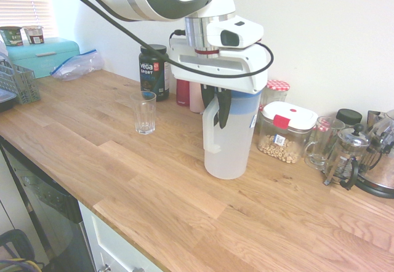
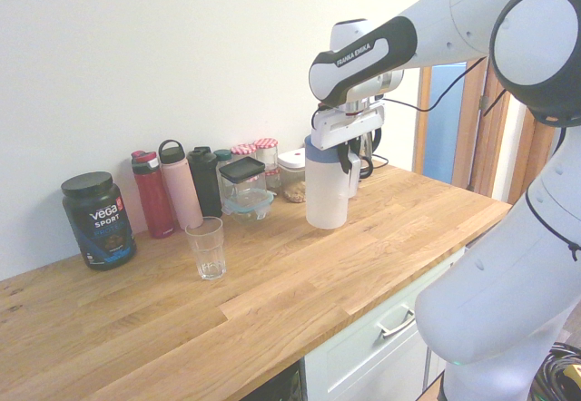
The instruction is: Pour me some water
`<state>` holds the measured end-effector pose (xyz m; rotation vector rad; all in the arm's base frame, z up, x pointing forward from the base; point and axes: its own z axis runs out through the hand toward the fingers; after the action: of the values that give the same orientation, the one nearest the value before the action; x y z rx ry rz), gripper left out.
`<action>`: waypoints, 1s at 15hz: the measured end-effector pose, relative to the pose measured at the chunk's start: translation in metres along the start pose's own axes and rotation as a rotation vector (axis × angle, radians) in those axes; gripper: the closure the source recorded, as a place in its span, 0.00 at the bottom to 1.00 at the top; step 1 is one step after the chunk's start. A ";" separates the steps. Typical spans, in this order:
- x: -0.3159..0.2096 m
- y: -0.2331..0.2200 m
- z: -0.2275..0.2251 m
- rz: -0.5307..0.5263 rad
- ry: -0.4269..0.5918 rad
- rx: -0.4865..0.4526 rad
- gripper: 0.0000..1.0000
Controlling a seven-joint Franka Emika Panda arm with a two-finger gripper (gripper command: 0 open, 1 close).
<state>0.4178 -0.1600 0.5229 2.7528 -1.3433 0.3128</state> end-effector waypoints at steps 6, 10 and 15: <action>0.007 0.008 0.013 -0.011 -0.012 -0.028 0.00; 0.010 0.008 0.023 -0.034 -0.009 -0.053 0.00; 0.009 0.008 0.026 -0.042 -0.002 -0.054 0.00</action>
<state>0.4206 -0.1759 0.4987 2.7339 -1.2726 0.2680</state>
